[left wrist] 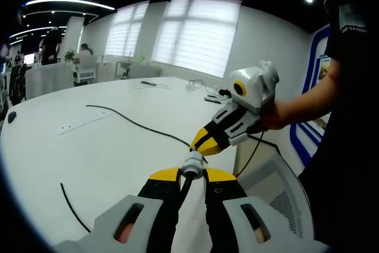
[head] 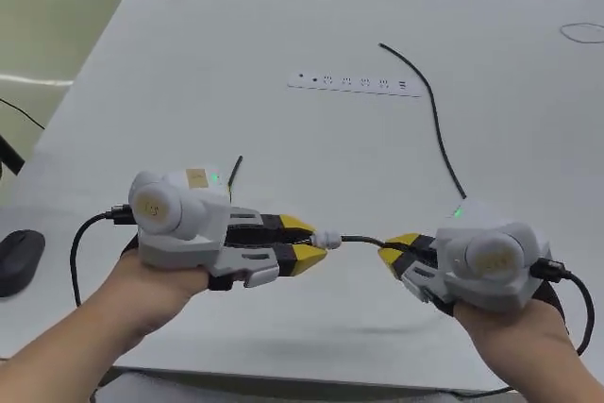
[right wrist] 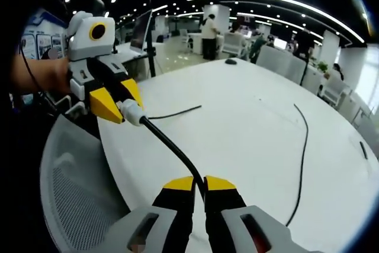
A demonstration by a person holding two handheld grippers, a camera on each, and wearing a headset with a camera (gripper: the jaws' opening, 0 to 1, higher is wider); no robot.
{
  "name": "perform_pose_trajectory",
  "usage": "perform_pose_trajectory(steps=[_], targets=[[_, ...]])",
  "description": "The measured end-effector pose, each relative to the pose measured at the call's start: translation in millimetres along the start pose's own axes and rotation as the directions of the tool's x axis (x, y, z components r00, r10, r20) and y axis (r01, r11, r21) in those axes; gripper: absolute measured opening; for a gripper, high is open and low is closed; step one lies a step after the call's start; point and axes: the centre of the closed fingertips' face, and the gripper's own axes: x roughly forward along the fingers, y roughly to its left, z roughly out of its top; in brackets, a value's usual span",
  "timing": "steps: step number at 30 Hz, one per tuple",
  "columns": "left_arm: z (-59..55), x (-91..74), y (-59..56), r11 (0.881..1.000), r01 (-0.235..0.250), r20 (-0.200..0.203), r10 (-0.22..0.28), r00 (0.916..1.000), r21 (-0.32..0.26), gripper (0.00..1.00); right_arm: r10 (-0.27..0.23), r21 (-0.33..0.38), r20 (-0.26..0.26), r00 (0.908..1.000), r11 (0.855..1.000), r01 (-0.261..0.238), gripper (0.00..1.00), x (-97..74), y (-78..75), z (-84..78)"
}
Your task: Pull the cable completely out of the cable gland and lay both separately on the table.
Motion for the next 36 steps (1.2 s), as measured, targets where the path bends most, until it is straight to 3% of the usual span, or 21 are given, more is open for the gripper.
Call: perform_pose_trajectory(steps=[2,5,8,9,10,11,12,19,26,36], targets=[[-0.6,-0.3,-0.3,1.000,0.000,-0.003,0.000,1.0000,0.004,0.15,-0.017,0.015,-0.007,0.9998,1.000,0.017,0.00,1.1,-6.8,-8.3],[-0.2,-0.5,-2.3,1.000,0.003,0.000,-0.003,1.0000,0.007,0.15,-0.037,0.102,-0.016,0.9992,0.994,0.038,0.00,3.5,-15.2,-22.8],[-0.6,-0.4,-3.7,1.000,0.008,0.000,-0.008,1.0000,0.006,0.15,-0.039,0.262,-0.026,0.9989,0.964,0.045,0.00,7.6,-22.4,-42.2],[-1.5,0.0,-4.7,1.000,0.014,-0.003,-0.014,0.9999,0.005,0.15,-0.051,0.257,-0.033,0.9982,0.965,0.057,0.00,8.2,-26.0,-47.2],[-2.3,0.5,-5.3,1.000,0.016,-0.006,-0.016,0.9998,0.004,0.15,-0.034,0.299,-0.041,0.9986,0.953,0.044,0.00,8.8,-23.1,-52.3],[-2.8,0.8,-5.6,1.000,0.017,-0.008,-0.017,0.9998,0.005,0.15,-0.028,0.308,-0.038,0.9989,0.951,0.039,0.00,8.7,-21.8,-52.4],[-3.4,1.2,-6.6,1.000,0.020,-0.013,-0.020,0.9997,0.006,0.15,-0.030,0.310,-0.019,0.9994,0.950,0.035,0.00,8.0,-22.0,-50.9],[-4.5,2.0,-7.2,1.000,0.021,-0.016,-0.021,0.9997,0.002,0.15,-0.039,0.255,-0.012,0.9992,0.966,0.041,0.00,5.8,-20.5,-46.7],[-4.0,0.0,-4.8,1.000,0.012,-0.019,-0.012,0.9998,-0.002,0.15,-0.041,0.230,-0.007,0.9991,0.972,0.042,0.01,3.3,-19.6,-48.3],[-6.3,-0.5,-4.1,1.000,0.009,-0.024,-0.009,0.9997,-0.016,0.15,-0.016,0.158,0.000,0.9999,0.987,0.016,0.07,-4.7,-15.5,-46.2]])
